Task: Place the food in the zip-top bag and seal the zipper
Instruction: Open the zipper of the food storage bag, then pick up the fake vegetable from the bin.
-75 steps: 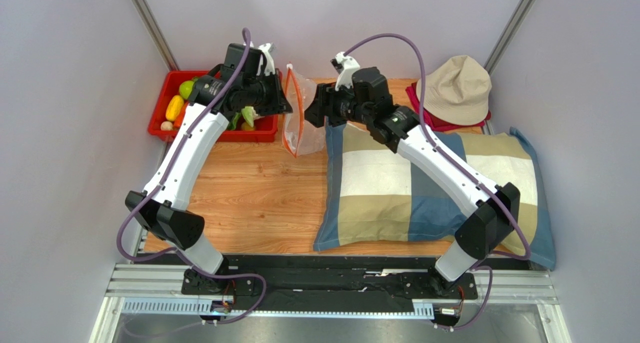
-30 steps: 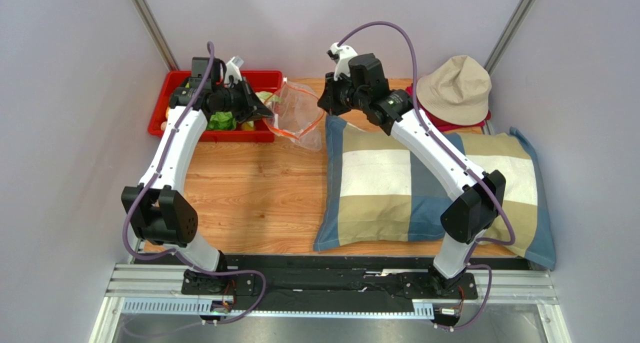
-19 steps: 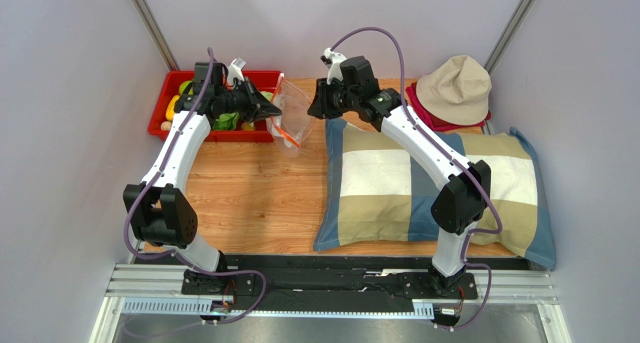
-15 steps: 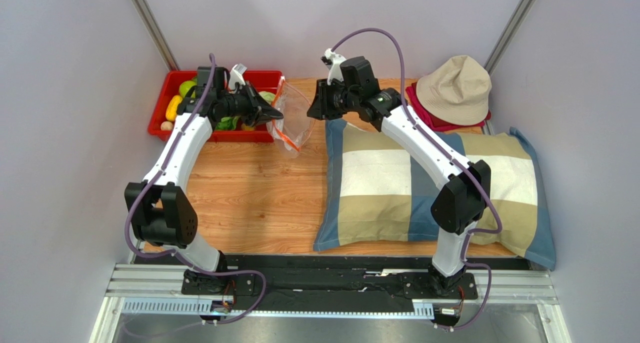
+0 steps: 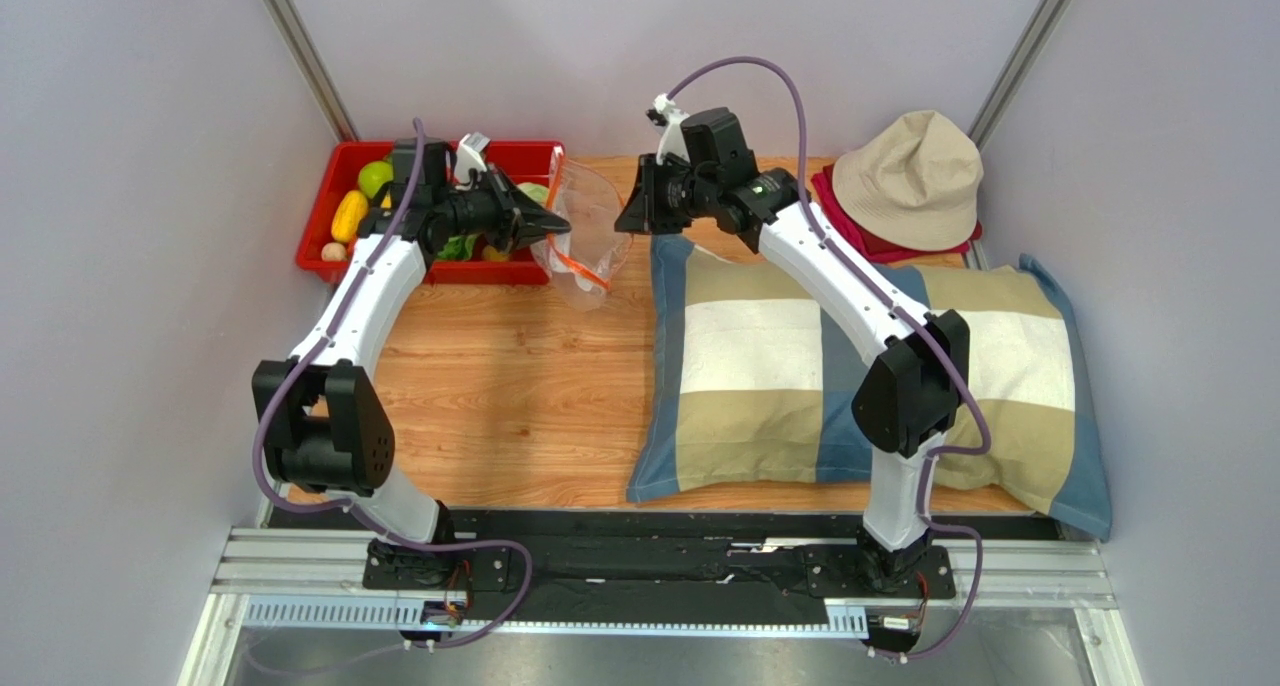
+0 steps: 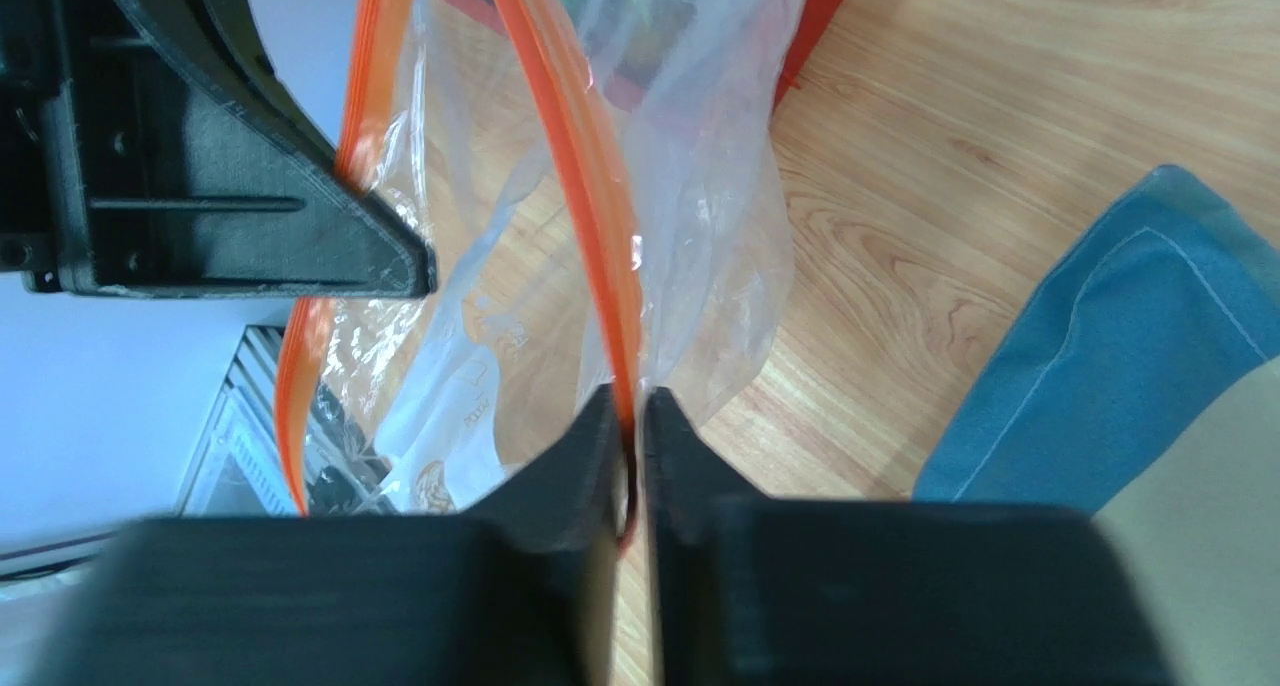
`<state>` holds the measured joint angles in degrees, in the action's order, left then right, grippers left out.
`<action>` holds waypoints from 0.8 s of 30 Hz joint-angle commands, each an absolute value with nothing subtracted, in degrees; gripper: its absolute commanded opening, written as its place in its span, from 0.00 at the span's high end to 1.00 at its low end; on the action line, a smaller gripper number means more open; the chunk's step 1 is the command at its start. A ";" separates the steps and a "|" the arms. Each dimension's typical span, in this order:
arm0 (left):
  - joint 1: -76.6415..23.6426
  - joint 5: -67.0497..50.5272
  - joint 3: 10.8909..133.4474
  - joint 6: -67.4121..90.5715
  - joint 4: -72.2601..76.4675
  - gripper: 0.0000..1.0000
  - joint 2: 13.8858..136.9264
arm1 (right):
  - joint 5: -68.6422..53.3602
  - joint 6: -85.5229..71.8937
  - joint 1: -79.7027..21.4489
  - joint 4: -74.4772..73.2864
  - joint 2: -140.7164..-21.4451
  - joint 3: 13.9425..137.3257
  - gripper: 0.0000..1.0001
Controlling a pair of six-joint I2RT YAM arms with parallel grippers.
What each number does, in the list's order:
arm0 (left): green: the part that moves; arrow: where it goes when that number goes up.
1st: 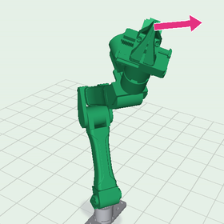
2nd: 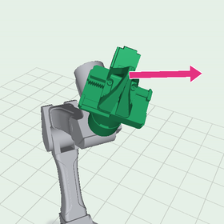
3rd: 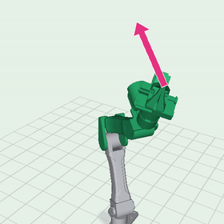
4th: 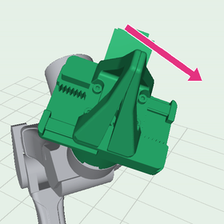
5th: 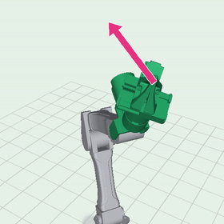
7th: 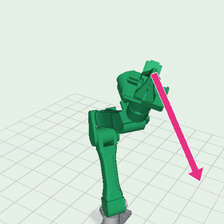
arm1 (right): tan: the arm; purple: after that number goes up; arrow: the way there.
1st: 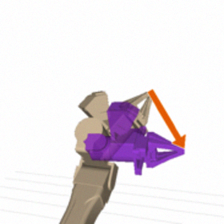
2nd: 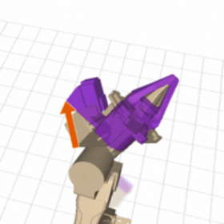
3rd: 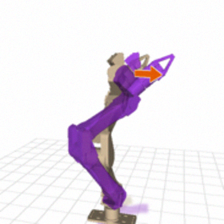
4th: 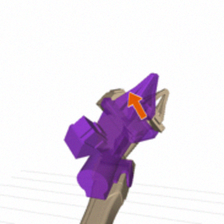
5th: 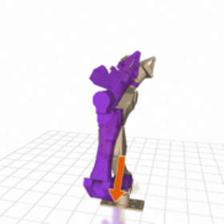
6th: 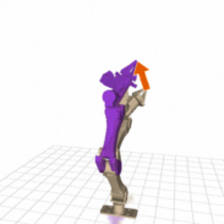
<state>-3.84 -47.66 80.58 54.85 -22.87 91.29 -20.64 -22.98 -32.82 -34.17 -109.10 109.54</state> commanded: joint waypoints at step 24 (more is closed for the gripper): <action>3.51 -39.37 102.13 14.07 -47.46 0.13 99.93 | -16.70 -24.08 -28.47 -34.63 -110.56 111.35 1.00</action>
